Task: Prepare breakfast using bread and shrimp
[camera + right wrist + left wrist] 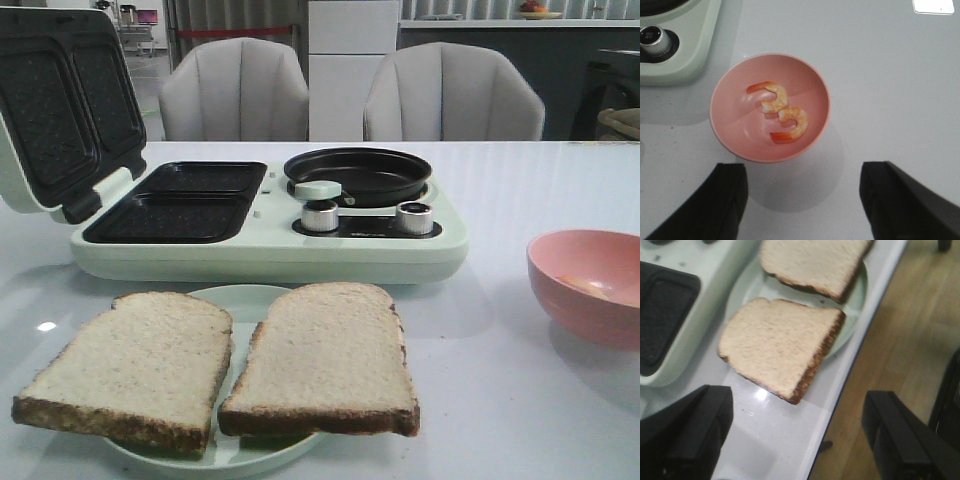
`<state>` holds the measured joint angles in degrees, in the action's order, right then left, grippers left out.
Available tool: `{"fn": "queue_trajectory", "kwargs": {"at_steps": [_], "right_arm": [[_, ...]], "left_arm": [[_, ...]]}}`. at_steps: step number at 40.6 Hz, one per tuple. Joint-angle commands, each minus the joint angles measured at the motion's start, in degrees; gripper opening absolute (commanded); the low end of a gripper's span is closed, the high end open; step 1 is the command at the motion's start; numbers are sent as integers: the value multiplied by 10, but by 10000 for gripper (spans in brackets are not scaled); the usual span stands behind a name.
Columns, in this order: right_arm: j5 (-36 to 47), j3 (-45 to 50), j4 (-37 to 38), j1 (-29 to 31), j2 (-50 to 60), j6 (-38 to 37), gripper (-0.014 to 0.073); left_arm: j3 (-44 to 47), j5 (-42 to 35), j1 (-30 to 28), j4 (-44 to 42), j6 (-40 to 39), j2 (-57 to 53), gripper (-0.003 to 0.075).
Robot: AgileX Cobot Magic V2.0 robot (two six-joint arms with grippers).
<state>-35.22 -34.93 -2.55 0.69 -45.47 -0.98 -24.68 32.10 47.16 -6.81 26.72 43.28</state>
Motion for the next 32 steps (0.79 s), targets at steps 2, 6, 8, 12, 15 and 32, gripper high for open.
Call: {"fn": "queue_trajectory", "kwargs": {"at_steps": [2,6,8,12,15,32], "right_arm": [[32,-20,6,3,-1,0,577],[32,-20,6,3,-1,0,577],[32,-20,6,3,-1,0,577],[32,-20,6,3,-1,0,577],[32,-20,6,3,-1,0,577],[32,-20,6,3,-1,0,577]], "left_arm": [[-9,-51,54,-101,-77,59,530],[-9,-45,95,-227,-176,117,511],[-9,-37,115,-296,-233,152,511],[-9,-11,153,-459,-390,213,511],[-9,-1,170,-548,-485,247,511],[-10,82,177,-764,-666,385,509]]}}
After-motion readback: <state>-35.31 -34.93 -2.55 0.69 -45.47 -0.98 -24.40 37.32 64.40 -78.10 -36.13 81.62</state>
